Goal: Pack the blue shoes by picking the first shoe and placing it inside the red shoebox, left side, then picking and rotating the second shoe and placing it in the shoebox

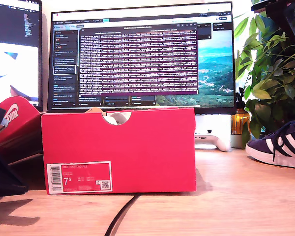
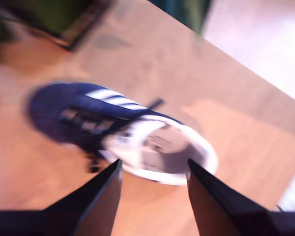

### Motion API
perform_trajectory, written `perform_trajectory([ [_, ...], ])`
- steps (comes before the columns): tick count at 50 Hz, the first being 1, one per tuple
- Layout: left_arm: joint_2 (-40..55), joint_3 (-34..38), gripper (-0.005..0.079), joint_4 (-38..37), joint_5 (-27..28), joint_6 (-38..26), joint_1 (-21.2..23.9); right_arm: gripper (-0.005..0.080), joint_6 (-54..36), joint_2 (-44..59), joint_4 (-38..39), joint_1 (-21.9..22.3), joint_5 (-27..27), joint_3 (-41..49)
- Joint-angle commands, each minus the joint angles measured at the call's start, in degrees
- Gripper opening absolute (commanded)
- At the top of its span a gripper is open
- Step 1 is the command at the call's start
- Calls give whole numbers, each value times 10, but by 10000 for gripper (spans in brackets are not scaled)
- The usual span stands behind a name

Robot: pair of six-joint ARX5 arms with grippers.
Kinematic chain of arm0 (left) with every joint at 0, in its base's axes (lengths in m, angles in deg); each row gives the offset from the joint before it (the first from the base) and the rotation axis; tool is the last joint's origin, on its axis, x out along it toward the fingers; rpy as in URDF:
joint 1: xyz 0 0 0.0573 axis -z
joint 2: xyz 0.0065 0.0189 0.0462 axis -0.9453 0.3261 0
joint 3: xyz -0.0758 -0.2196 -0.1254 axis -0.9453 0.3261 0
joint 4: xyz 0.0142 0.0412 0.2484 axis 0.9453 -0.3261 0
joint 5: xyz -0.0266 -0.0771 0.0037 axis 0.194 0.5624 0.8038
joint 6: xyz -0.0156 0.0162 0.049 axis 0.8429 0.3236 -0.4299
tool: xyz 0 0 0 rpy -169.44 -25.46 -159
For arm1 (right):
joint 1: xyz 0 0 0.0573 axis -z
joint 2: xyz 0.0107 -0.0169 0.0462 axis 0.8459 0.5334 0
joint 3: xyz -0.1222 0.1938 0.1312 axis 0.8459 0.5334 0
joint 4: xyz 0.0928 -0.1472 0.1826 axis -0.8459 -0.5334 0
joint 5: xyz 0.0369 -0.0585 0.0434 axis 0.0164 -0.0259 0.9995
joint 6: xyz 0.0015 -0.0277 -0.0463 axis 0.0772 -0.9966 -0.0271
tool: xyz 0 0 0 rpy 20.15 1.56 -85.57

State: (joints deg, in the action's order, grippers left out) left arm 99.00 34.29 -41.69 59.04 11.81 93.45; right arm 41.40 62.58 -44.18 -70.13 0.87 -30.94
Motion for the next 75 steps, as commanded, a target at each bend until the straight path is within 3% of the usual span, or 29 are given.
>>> perform_trajectory([
  [1, 3, -3, -20, 2, 1, -2, 2, 375, 13, 7, 1, 2, -1, 23],
  [10, 3, -3, -20, 2, 1, -2, 2, 385, 25, 7, 1, 15, 3, 66],
  [19, 3, -3, -20, 2, 1, -2, 2, 554, 24, 7, 1, 39, 22, 102],
  [36, 3, -3, -20, 2, 1, -2, 2, 557, 46, 7, 3, 83, 38, 148],
  [64, 3, -3, -20, 2, 1, -2, 2, 554, 38, 7, 143, 110, 92, 262],
  [70, 3, -3, -20, 2, 1, -2, 2, 530, 38, 8, 173, 113, 102, 292],
  [73, 3, -3, -20, 2, 1, -2, 2, 453, 38, 8, 188, 114, 104, 305],
  [75, 3, -3, -20, 2, 1, -2, 2, 351, 39, 8, 198, 114, 104, 314],
])
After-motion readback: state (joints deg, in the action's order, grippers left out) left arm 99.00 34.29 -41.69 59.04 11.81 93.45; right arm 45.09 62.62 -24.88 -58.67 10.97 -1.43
